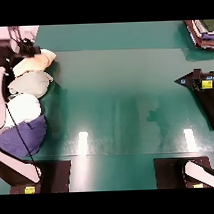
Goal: Fold the shirts.
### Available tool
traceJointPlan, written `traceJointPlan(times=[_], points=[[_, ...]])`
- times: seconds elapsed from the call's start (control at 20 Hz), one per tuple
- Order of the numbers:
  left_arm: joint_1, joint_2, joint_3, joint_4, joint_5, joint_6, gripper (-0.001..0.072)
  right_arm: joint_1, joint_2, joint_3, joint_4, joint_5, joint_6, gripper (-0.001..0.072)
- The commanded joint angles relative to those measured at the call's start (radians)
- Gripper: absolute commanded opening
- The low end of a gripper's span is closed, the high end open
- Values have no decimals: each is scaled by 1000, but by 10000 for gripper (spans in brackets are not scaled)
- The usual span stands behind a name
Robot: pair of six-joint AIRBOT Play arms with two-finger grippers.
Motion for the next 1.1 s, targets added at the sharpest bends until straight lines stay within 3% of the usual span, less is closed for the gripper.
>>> traceJointPlan(times=[0.0, 0.15, 0.35, 0.55, 0.75, 0.8, 0.9, 1.05], points=[[-46, 178, 87, -9, -53, 24, 21, 1, 0, 114, 4, -2, 0, 16], [-161, 406, 135, 19, -122, 84, 20, 0, 0, 297, 2, -14, -1, 16], [-391, 600, 135, 69, -240, 81, 19, 0, 0, 497, 2, -43, -1, 16], [-654, 572, 63, 44, -429, -12, 20, 0, 0, 606, 3, -40, -1, 16], [-875, 460, -138, -179, -366, -25, 24, 0, 0, 634, 3, -28, -1, 16], [-914, 427, -188, -233, -329, -18, 54, 0, 0, 634, 3, -12, -1, 16], [-955, 364, -243, -254, -301, -19, 578, 0, 0, 634, 3, 18, -1, 16], [-922, 320, -242, -159, -354, -13, 588, 0, 0, 634, 3, 42, -1, 16]])
